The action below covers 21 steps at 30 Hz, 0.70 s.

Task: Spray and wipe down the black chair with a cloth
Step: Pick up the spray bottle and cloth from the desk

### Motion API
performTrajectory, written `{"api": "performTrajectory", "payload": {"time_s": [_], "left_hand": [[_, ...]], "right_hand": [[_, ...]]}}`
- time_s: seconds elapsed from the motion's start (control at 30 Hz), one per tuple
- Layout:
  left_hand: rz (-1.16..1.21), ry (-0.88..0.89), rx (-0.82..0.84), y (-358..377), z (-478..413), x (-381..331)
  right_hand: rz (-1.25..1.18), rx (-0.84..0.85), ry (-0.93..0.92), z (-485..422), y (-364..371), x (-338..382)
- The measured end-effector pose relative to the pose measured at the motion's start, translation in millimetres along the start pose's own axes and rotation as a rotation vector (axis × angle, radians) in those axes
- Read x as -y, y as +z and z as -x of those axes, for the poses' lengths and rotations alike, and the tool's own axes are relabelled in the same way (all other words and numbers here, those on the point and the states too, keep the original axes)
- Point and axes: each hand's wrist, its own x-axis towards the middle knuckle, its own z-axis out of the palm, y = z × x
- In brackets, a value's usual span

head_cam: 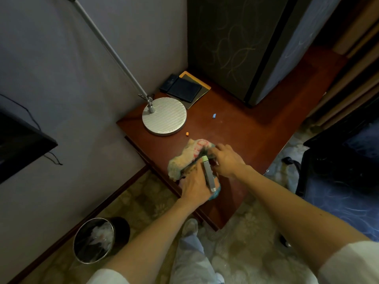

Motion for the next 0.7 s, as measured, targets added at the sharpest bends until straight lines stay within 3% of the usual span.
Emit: {"api": "performTrajectory", "payload": {"time_s": [0.1,0.2,0.33,0.53,0.7], "left_hand": [[-0.047,0.123,-0.029,-8.6,-6.4,8.4],[-0.081,0.109,0.029,-26.4,-10.5,13.0],[-0.147,0.174,-0.083,-35.8,-17.8,24.0],[-0.206,0.123,-0.065,-25.9,-24.3,37.4],[-0.1,-0.013,0.094,-15.7,-23.6,39.0]], "right_hand": [[0.056,-0.032,-0.04,-20.3,-5.5,10.3],[0.166,-0.045,-0.108,-44.3,-5.1,24.9],[0.332,-0.01,-0.238,-72.1,-0.8,40.8],[0.363,0.055,-0.307,-89.2,19.0,41.2],[0.358,0.093,-0.241,-84.9,18.1,33.0]]}}
